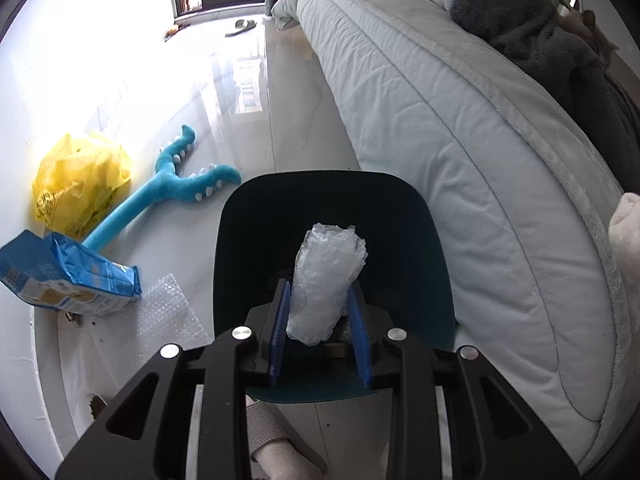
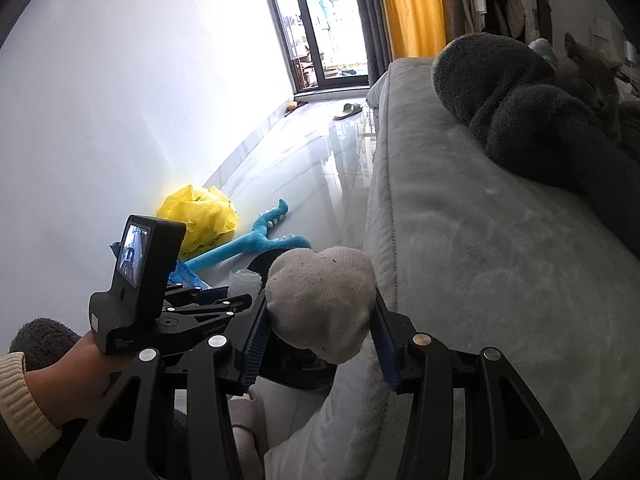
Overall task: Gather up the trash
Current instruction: 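Carry the bubble wrap and white sock in both tools over the black bin, then open the left tool to drop the bubble wrap into the bin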
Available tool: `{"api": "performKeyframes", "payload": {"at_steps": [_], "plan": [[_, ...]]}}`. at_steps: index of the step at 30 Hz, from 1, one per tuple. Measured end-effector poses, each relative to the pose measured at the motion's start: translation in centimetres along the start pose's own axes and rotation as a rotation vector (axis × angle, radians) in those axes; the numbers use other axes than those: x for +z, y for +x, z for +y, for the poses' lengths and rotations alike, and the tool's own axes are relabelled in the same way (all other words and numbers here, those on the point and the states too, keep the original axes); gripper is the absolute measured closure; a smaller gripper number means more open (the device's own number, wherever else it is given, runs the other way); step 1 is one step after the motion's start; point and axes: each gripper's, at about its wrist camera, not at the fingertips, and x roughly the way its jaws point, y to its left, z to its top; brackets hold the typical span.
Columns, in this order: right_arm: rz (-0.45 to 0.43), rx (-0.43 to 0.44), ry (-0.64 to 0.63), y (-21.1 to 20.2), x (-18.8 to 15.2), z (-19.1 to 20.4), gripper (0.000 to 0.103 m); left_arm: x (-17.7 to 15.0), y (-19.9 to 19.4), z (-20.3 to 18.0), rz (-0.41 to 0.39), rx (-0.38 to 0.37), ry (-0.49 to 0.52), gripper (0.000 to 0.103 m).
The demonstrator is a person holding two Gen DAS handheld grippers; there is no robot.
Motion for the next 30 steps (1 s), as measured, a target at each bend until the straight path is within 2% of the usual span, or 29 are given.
{"api": "performKeyframes", "payload": {"at_steps": [9, 13, 16, 17, 18, 21, 24, 27, 30], "plan": [[0.063, 0.04, -0.052, 4.5, 1.8, 1.7, 0.055, -0.5, 1.9, 2.3, 0.092, -0.034, -0.032, 0.07], [0.095, 0.047, -0.057, 6.8, 2.6, 1.7, 0.055, -0.7, 2.0, 2.9, 0.106, -0.021, -0.021, 0.069], [0.113, 0.054, -0.046, 8.5, 2.9, 1.5, 0.055, -0.7, 1.8, 3.7, 0.114, -0.031, -0.043, 0.061], [0.121, 0.055, -0.045, 9.1, 3.1, 1.5, 0.055, -0.7, 1.6, 4.0, 0.114, -0.035, -0.051, 0.05], [0.126, 0.054, -0.047, 9.4, 3.1, 1.6, 0.055, -0.6, 1.2, 4.2, 0.106, -0.033, -0.052, 0.042], [0.138, 0.053, -0.064, 10.4, 3.2, 2.1, 0.055, -0.4, 0.0, 4.4, 0.064, -0.027, -0.026, 0.039], [0.151, 0.056, -0.075, 11.6, 3.3, 2.6, 0.055, 0.0, -1.5, 5.0, 0.006, -0.01, -0.035, 0.03], [0.177, 0.061, -0.084, 12.9, 3.4, 3.2, 0.055, 0.5, -3.3, 5.8, -0.065, 0.013, -0.041, 0.027], [0.196, 0.072, -0.1, 14.1, 3.1, 3.7, 0.054, 1.2, -5.4, 6.7, -0.13, -0.008, -0.083, 0.025]]}}
